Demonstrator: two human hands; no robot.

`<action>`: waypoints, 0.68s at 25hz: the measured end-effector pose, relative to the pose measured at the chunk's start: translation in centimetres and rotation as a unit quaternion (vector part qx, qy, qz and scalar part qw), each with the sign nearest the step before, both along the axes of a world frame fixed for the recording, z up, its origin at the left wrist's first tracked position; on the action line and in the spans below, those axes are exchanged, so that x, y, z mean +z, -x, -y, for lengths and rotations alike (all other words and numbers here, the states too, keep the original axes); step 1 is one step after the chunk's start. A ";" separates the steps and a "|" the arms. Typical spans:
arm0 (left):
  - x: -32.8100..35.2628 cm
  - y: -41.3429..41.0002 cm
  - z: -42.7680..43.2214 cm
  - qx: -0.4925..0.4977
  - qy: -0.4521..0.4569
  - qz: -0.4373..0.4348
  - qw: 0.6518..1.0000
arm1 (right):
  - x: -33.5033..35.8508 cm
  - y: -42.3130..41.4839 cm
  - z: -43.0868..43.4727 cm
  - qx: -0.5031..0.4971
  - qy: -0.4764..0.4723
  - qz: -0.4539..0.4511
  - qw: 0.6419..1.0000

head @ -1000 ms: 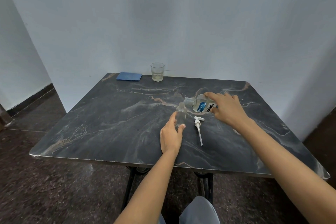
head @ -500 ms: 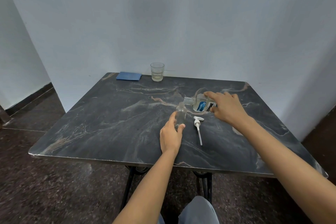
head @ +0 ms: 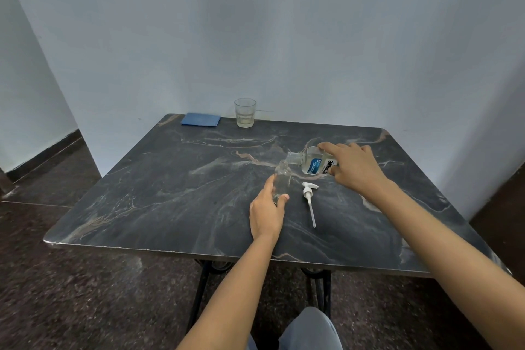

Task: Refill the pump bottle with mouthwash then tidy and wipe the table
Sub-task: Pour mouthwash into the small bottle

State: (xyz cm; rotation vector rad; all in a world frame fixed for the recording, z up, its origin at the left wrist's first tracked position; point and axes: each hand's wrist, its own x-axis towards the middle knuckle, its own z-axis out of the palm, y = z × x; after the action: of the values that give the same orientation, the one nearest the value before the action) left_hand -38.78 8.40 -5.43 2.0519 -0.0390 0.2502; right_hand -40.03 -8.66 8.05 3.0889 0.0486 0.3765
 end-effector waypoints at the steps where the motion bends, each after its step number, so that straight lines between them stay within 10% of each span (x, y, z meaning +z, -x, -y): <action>1: -0.1 0.0 0.0 0.000 0.001 0.000 1.000 | 0.0 0.0 0.0 0.000 0.002 0.000 1.000; 17: -0.3 -0.2 0.0 0.001 0.003 0.001 1.000 | 0.0 -0.3 0.1 0.003 0.023 0.015 1.000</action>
State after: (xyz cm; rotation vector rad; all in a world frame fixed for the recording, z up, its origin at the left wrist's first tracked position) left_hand -38.58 8.43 -5.71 2.0463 -0.0372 0.2540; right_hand -39.76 -8.79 8.09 3.0374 0.0656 0.4142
